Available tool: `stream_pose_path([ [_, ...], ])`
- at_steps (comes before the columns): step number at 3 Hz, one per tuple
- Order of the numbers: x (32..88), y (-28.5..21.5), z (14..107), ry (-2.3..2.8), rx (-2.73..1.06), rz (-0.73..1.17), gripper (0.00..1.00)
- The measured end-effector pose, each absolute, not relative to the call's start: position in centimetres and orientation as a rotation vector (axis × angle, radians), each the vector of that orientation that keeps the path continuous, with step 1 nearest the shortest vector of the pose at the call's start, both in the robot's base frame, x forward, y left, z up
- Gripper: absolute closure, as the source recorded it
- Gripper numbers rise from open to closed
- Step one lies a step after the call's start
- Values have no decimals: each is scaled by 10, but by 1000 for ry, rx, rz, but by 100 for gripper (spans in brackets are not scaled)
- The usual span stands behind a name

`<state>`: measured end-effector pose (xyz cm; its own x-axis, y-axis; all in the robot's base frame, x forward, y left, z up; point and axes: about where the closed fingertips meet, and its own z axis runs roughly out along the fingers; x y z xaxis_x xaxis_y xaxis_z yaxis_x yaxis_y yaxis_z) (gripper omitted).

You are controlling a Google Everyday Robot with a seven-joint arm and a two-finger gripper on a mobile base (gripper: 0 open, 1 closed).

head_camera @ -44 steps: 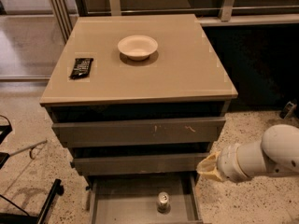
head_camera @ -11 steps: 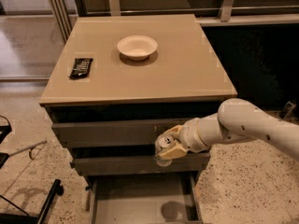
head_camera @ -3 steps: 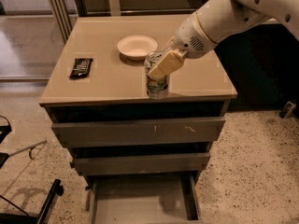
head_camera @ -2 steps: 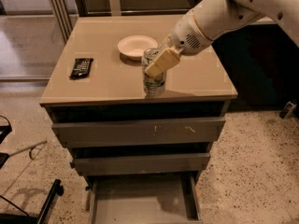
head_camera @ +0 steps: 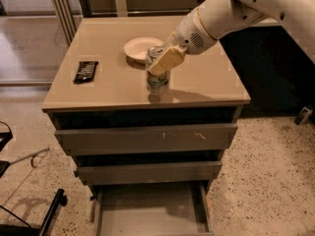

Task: Pick 7up can from bottom drawer and place on counter

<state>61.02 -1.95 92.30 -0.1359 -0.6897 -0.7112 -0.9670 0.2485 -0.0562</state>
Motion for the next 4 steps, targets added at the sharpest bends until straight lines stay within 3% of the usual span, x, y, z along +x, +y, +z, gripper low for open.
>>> stream_pose_path([
  [2,626,-19,898,1899,-1496,572,100],
  [3,626,-19,898,1899,-1496,572,87],
  [4,626,-19,898,1899,-1496,572,64],
])
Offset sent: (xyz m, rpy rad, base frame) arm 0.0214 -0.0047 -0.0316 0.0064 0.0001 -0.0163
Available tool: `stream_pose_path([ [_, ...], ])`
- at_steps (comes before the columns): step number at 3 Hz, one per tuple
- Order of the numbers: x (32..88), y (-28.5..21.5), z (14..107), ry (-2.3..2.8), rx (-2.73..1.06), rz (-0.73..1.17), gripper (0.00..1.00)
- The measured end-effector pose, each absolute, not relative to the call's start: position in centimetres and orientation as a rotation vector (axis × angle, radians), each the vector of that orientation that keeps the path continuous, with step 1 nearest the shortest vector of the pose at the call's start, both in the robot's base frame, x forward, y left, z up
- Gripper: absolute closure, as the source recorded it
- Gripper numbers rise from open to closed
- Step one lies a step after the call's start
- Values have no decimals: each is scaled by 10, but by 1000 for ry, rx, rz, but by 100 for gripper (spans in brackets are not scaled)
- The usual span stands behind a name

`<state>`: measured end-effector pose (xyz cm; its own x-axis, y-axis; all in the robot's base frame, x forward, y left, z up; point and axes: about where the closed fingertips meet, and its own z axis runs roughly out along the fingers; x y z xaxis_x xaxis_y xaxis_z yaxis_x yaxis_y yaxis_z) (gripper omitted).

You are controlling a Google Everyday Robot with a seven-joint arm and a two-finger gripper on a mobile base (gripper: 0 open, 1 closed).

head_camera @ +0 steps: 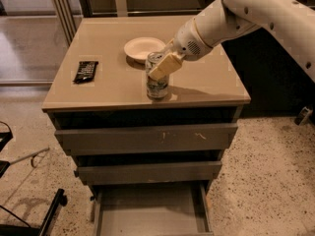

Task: Pick 7up can from bottom drawer and place on counter

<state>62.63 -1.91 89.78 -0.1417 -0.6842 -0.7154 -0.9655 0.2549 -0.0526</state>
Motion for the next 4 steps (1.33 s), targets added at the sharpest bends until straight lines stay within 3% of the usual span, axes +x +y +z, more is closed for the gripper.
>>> stream_pose_path([
  [2,626,-19,898,1899,-1497,572,17],
  [3,626,-19,898,1899,-1497,572,0],
  [4,626,-19,898,1899,-1497,572,0],
])
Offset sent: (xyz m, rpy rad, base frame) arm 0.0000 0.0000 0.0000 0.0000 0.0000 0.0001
